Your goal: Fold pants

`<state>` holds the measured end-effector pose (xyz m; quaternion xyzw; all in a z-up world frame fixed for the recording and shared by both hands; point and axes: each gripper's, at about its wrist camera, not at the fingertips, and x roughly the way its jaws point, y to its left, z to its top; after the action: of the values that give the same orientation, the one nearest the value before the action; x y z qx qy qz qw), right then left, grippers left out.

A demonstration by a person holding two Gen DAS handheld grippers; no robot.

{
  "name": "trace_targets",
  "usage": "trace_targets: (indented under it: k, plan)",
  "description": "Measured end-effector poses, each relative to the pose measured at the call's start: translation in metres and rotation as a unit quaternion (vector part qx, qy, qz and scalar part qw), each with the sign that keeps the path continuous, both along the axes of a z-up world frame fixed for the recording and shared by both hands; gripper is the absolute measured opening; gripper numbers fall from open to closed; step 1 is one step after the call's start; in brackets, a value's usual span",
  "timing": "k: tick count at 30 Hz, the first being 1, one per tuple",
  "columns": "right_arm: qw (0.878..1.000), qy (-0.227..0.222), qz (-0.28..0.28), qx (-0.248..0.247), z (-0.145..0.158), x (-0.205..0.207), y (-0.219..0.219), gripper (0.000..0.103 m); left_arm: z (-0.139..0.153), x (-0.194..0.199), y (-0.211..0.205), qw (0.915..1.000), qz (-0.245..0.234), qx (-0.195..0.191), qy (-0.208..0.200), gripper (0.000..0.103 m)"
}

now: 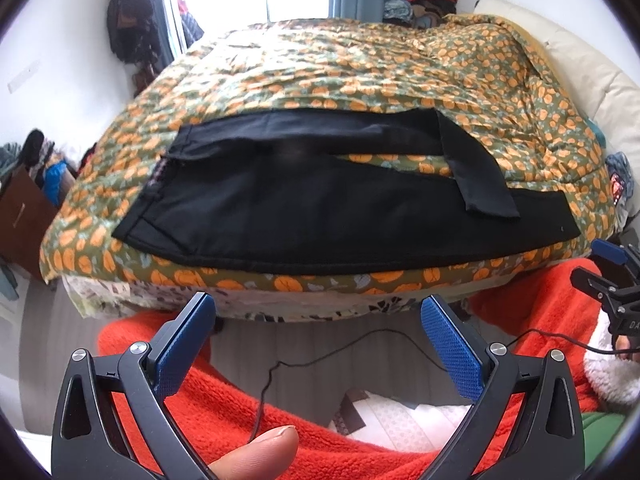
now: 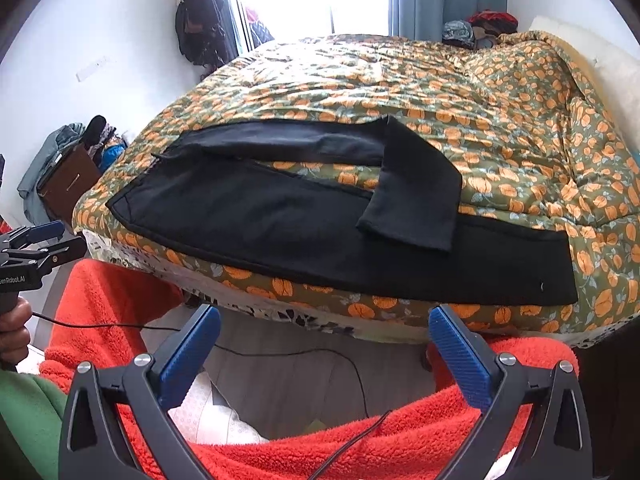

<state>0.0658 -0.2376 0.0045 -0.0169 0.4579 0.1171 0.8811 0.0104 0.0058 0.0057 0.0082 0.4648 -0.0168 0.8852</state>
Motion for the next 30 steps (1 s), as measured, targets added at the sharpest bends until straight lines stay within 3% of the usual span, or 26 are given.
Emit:
trace_targets:
  k: [30]
  plan:
    - [1.0,0.006,0.014,0.002,-0.0052,-0.0035,0.0024,0.103,-0.0045,-0.0037,-0.0064,0.9998,-0.019,-0.005,0.007,0.103]
